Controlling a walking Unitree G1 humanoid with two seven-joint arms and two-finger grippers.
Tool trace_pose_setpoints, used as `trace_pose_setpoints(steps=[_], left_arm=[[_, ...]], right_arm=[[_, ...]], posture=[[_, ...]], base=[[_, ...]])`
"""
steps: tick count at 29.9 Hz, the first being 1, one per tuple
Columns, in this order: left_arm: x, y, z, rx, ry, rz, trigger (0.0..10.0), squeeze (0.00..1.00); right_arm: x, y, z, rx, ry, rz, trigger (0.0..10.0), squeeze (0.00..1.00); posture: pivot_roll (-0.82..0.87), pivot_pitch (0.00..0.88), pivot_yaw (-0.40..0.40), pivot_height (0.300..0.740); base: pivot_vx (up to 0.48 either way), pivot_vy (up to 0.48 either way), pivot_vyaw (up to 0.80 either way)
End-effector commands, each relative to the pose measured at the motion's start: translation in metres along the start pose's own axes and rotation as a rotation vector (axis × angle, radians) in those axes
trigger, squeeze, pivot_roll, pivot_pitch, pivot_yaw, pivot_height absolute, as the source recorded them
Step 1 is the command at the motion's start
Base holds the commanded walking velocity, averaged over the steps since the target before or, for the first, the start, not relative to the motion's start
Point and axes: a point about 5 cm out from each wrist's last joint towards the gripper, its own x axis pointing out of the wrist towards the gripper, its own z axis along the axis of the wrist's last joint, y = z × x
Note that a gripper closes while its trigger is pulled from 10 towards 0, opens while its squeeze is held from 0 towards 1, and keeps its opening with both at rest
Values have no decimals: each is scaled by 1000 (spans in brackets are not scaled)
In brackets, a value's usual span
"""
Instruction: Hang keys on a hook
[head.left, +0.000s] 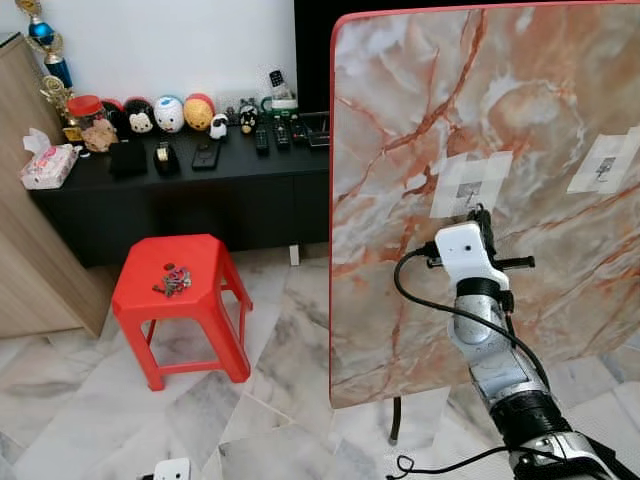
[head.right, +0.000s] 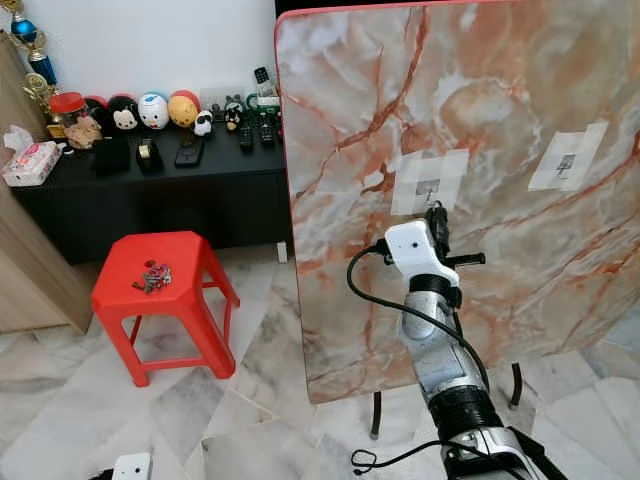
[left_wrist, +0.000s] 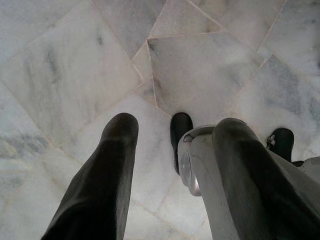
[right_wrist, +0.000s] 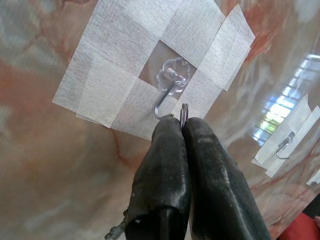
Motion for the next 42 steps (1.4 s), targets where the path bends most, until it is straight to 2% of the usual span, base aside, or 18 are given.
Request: trace_pose_setpoints(steps=[1, 23, 42], left_arm=[[0, -1, 0, -7, 7, 6, 10000, 0], [0, -1, 0, -19, 4, 14, 10000, 0], [0, -2, 0, -22, 3, 14, 10000, 0]], right_arm=[[4, -1, 4, -5, -18, -8, 10000, 0], [9, -2, 4, -22, -22, 0, 10000, 0], [9, 6, 7, -82, -55, 48, 10000, 0]], posture=[[-85, 0, -24, 740], [-75, 0, -29, 740], [-74, 0, -35, 740]], base=[[0, 0, 0], [0, 0, 0], [0, 0, 0]])
